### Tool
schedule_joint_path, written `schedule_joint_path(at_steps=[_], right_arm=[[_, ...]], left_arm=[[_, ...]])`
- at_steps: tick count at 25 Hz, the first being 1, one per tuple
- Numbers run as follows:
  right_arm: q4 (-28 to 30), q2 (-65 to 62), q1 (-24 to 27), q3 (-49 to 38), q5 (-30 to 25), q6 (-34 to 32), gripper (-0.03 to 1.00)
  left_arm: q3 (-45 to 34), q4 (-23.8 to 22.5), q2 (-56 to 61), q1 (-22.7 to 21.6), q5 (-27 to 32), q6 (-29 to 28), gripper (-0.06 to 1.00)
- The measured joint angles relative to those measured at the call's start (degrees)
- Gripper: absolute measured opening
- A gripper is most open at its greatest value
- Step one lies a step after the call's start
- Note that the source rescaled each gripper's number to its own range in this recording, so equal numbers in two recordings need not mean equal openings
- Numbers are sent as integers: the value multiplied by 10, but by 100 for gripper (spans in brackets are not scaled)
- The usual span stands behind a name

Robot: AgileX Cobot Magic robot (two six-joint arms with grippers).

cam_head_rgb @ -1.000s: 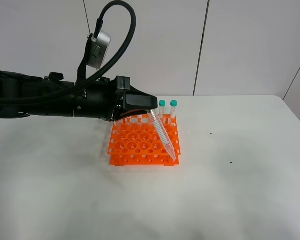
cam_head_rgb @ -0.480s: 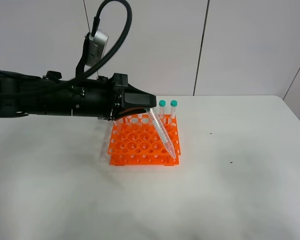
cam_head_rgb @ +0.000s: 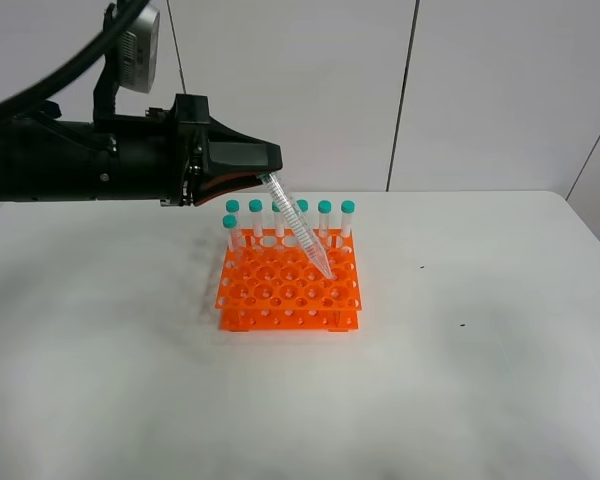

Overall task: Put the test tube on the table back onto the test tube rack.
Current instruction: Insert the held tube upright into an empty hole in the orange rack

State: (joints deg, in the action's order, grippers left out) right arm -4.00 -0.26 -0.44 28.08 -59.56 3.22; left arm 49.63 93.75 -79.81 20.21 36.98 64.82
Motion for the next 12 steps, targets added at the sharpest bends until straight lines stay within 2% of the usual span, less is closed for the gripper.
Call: schedule_joint_path(at_steps=[4, 7, 8, 11, 12], right_arm=[[0, 0, 0, 0, 0, 0, 100], [0, 0, 0, 0, 0, 0, 100], [0, 0, 0, 0, 0, 0, 100], [0, 0, 0, 0, 0, 0, 100], [0, 0, 0, 0, 0, 0, 100]], left_arm=[[0, -41, 24, 0, -81, 15, 0], [6, -134, 27, 2, -161, 15, 0], [8, -173, 27, 6, -183, 4, 0], [13, -336, 27, 26, -253, -81, 0], [13, -420, 27, 36, -290, -142, 0]])
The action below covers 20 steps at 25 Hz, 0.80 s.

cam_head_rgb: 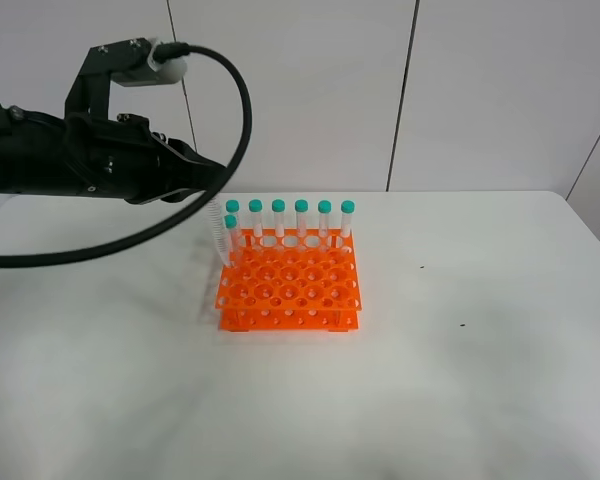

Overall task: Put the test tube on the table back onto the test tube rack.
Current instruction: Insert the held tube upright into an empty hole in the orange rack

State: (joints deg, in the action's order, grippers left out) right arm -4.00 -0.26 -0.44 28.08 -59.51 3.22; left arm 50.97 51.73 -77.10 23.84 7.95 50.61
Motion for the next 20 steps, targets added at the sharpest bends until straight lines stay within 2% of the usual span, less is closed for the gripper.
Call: schedule_joint_path(at_steps=[2, 4, 6, 8, 10, 12, 16, 20], right_arm=[[0, 0, 0, 0, 0, 0, 100], [0, 0, 0, 0, 0, 0, 100], [0, 0, 0, 0, 0, 0, 100], [0, 0, 0, 0, 0, 0, 100], [0, 0, 0, 0, 0, 0, 100], [0, 0, 0, 0, 0, 0, 100], [0, 0, 0, 0, 0, 0, 100], [0, 0, 0, 0, 0, 0, 100]], left_arm=[[0, -139, 0, 22, -56, -107, 0], [-1, -263, -1, 42, -129, -244, 0], [-1, -354, -5, 54, -178, -333, 0], [-1, -432, -16, 61, -204, -398, 0], [-1, -472, -34, 67, -208, -446, 0], [-1, -486, -53, 78, -208, -467, 0], [7, -494, -88, 90, -209, -479, 0], [58, -494, -136, 90, -196, -480, 0]])
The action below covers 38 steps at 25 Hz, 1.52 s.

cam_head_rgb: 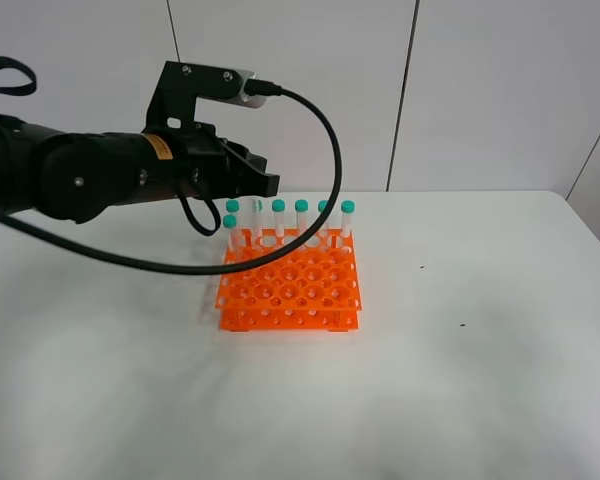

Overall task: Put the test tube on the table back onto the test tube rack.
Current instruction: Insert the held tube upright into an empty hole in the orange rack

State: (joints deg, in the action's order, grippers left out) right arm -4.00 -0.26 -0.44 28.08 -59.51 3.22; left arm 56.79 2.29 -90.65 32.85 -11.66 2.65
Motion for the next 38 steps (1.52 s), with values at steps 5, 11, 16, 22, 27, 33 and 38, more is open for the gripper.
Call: schedule_joint_path(at_steps=[5, 11, 16, 22, 27, 33, 38], right_arm=[[0, 0, 0, 0, 0, 0, 100], [0, 0, 0, 0, 0, 0, 100], [-1, 0, 0, 0, 0, 0, 100], [-1, -1, 0, 0, 0, 0, 100], [-2, -1, 0, 0, 0, 0, 100], [-2, -1, 0, 0, 1, 0, 100], [-2, -1, 0, 0, 1, 0, 100]], left_arm=[[66, 0, -58, 0, 11, 0, 0], [53, -23, -80, -4, -29, 0, 0], [21, -23, -90, -24, -93, -9, 0], [19, -29, -116, -33, -115, -10, 0], [19, -29, -133, -40, -115, -10, 0], [19, -30, -149, -41, -128, -10, 0], [19, -30, -152, -41, -141, -10, 0]])
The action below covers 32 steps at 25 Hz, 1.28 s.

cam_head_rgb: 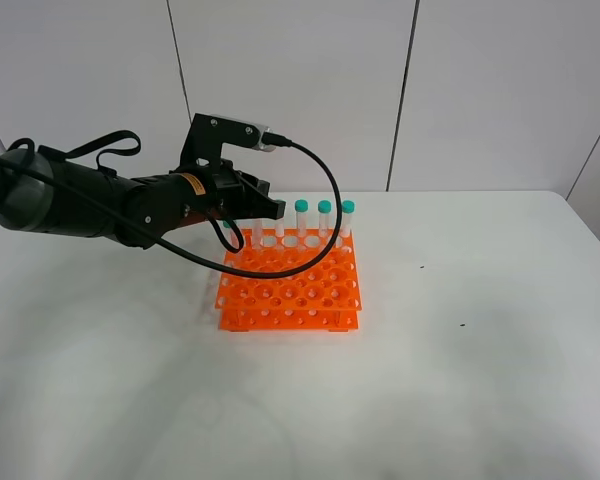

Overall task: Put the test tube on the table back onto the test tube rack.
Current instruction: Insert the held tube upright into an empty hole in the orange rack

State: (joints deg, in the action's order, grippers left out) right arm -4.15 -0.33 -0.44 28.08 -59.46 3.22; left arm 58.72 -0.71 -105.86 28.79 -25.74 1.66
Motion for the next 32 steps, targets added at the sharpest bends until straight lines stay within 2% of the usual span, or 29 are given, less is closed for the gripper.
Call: schedule_joint_path(at_steps=[26, 32], right_arm=[[-1, 0, 0, 0, 3, 0, 100], [-1, 0, 0, 0, 3, 0, 100]], left_arm=[[0, -1, -7, -13, -9, -5, 0], [0, -1, -7, -13, -9, -33, 0]])
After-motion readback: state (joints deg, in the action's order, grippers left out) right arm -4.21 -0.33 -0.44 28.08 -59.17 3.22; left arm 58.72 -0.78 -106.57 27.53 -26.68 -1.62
